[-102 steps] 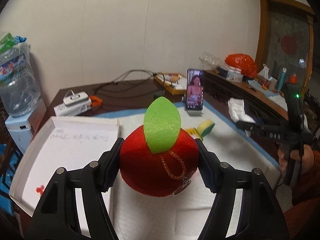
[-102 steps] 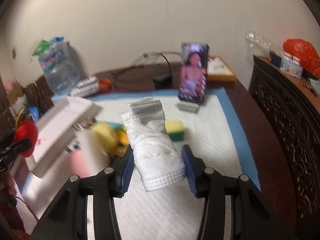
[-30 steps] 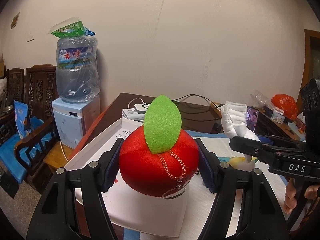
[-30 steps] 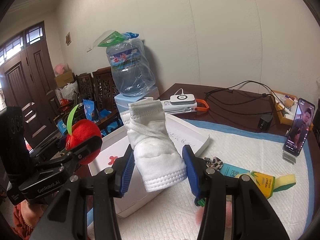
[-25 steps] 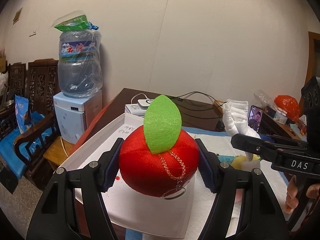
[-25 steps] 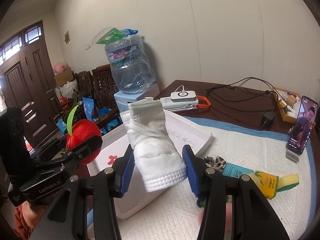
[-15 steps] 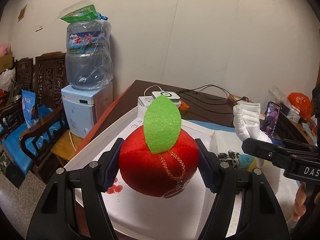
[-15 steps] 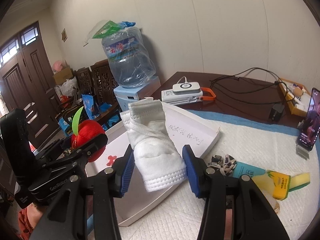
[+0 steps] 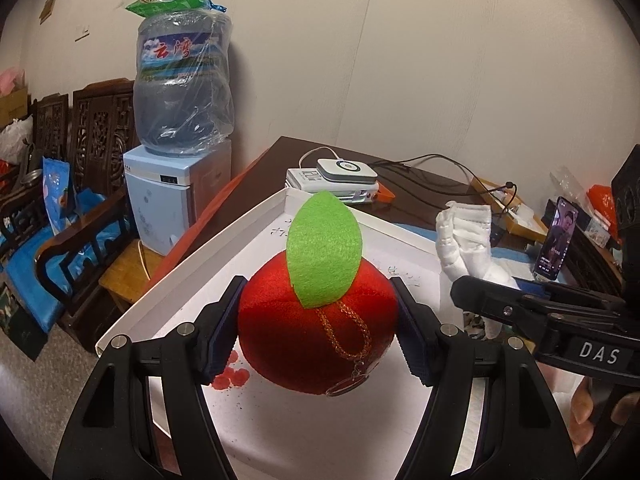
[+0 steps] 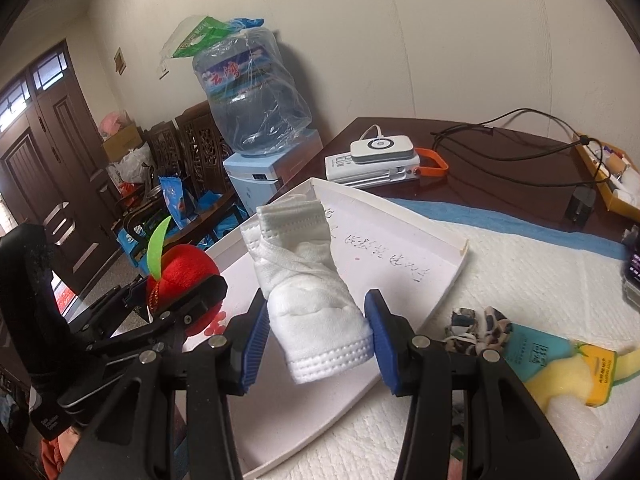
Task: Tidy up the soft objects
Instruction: 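Carry the apple plush to the tray with the left gripper while the right carries the sock, then grasp the white foam block with the left gripper while the right grasps a foam strip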
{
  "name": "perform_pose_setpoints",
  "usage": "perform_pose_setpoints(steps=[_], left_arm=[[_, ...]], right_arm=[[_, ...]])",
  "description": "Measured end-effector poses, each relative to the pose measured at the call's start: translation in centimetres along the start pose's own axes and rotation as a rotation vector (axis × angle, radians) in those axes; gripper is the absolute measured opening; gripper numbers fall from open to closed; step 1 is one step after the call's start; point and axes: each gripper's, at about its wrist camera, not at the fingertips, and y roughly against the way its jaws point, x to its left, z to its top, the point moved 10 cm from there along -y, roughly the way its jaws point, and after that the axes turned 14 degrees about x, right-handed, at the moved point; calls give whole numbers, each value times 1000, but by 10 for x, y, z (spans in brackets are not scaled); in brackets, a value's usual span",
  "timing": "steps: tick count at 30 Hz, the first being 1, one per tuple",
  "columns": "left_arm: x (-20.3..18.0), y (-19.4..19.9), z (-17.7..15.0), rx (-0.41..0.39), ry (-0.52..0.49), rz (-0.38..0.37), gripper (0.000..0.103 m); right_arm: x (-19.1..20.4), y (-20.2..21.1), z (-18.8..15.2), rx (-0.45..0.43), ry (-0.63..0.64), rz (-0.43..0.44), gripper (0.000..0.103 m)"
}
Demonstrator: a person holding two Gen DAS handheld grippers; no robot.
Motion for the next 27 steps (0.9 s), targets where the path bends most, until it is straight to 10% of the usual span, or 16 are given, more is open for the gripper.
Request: perform_pose_setpoints(steps=[6,10,17,27], left_arm=[[21,-9,-5,30,71,-3,85],[48,0,-5,-18,172,6,103],[54,43,-1,-146,233,-43,103],[-42,89,-10,-187,2,-324,103]], right_arm=[[1,-24,1,24,-20,37,55],[-8,-21,1,-19,-54,56,103],[-10,7,-8,-81,-61,60,103],[-48,92,-20,-257,-143,74,103]])
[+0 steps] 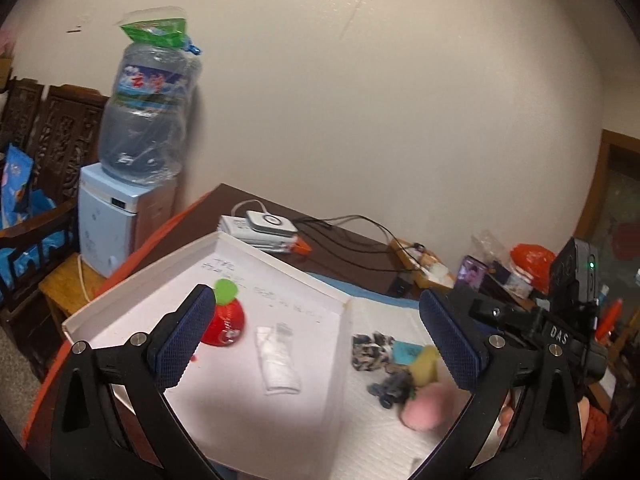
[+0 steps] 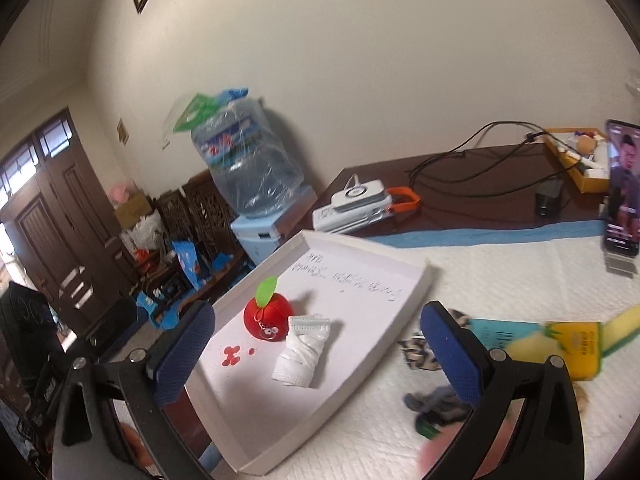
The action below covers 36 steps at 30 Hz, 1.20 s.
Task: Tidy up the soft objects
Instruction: 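Grasp the white foam block with the left gripper while the right grasps a foam strip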
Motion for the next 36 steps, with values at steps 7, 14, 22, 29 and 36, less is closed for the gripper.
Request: perform_pose_setpoints(steps=[7,14,22,29,36], left_arm=[[-86,-40,-61,264,-213,-123,103],[-169,-73,-158,517,-518,-206,103],[-160,-90,-196,641,-536,-138,103],[-157,-108,-215,703,-541,-60,103],[-150,-107,-215,677,-542,-40,91]], right_arm=[[-82,64,-9,-116,-141,-85,103],[-160,102,-41,-126,-297,-179,103],[-175,83,-71,1,-270,-209,103],[-138,47,-75,88,-135,-181,103],[-130,16,-82,166,-97,-189,89]])
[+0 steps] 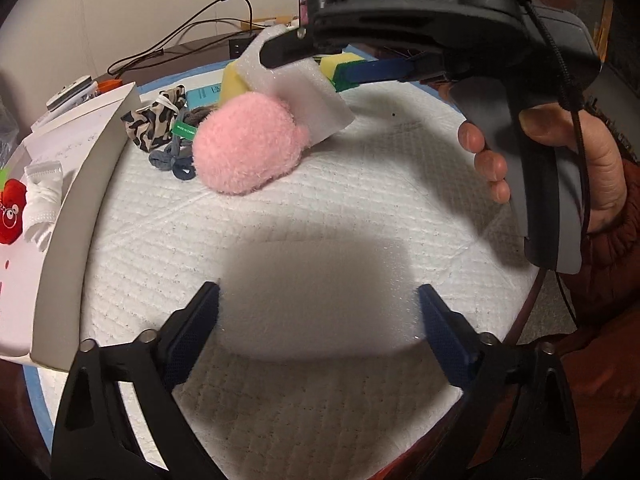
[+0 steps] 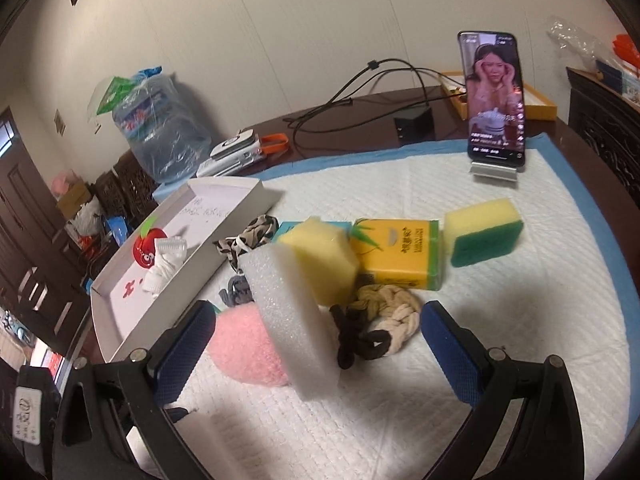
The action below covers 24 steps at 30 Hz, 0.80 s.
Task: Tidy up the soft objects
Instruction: 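Grasp the white foam block with the left gripper while the right grasps a foam strip, then carry the foam block into the tray with the left gripper while the right carries the strip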
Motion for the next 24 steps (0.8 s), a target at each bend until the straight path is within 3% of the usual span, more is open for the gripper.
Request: perform_pose_setpoints(steps=[1,5,7,8,18,24], left_arm=[[2,1,0,-1,6,-5,91],[10,5,1,-23,27,-18,91],[12,11,2,-46,34,-19,91],[14,15,4,-60,38,-17,91],[46,85,28,-276,116,41,91],[77,131,30,-402,202,101,91]], right_arm=[[0,-2,-1,6,-2,-1,75],[-2,-13,-8,54,-30,41,47],[-4,-11,-11,57,-42,61,27],[-5,-8,-11,50,-46,63,24],[20,54,1,-136,-20,98,22],[50,63,3,-169,60,116,18]])
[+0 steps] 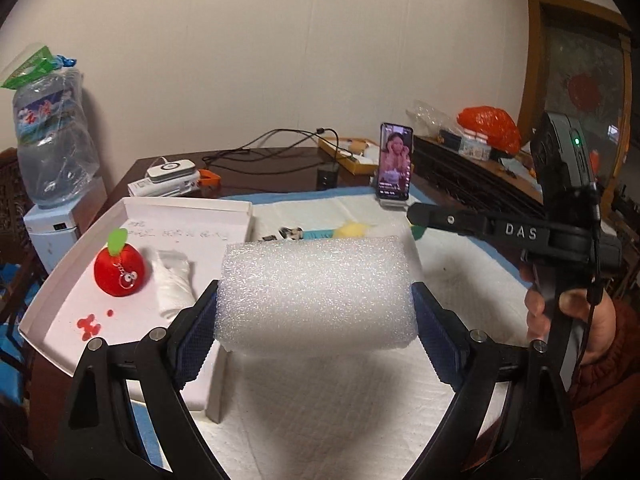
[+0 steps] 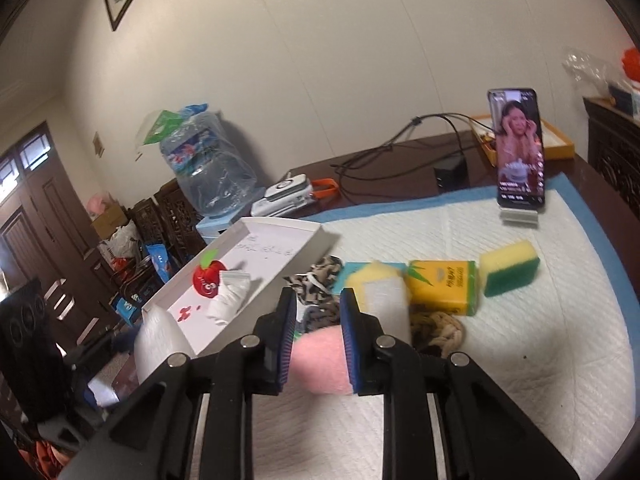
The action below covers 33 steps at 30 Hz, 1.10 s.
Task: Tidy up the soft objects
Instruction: 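Carry the foam block into the tray with the left gripper while the right carries the strip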
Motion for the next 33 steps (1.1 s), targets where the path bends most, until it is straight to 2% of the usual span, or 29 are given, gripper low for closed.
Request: perform_pose_setpoints(steps=[11,16,17,19,21,25,27,28,29,30,31,33], left_arm=[[24,17,0,-48,70,24,91],[30,19,-3,-50,81,30,91],[31,19,-3,-52,84,30,91],[33,18,-4,-51,94,27,91],[34,16,-4,-46,104,18,91],[32,10,-6,-31,105,1,91],[30,9,-7,-29,101,0,91],[30,9,-7,-28,101,0,91],[30,10,-8,-28,102,1,91],[30,11,-9,-30,103,3,91],[31,12,-9,-31,105,8,91],[35,14,-10,-33,109,17,91]], right_arm=[[0,1,-2,0,-15,27,13],[-25,10,2,-8,-83,22,17],[-36,10,2,-3,-112,14,22],[-52,7,-1,10,-155,-7,62],[-62,0,-6,34,-178,-10,65],[-54,-30,-15,113,-144,1,65],[-49,-47,-12,129,-119,-20,65],[-49,-53,-10,132,-112,-28,61],[-48,-60,-8,141,-108,-31,57],[-47,-67,-9,163,-104,-25,31],[-47,-69,-10,172,-109,-22,21],[-47,-64,-11,157,-114,-15,21]])
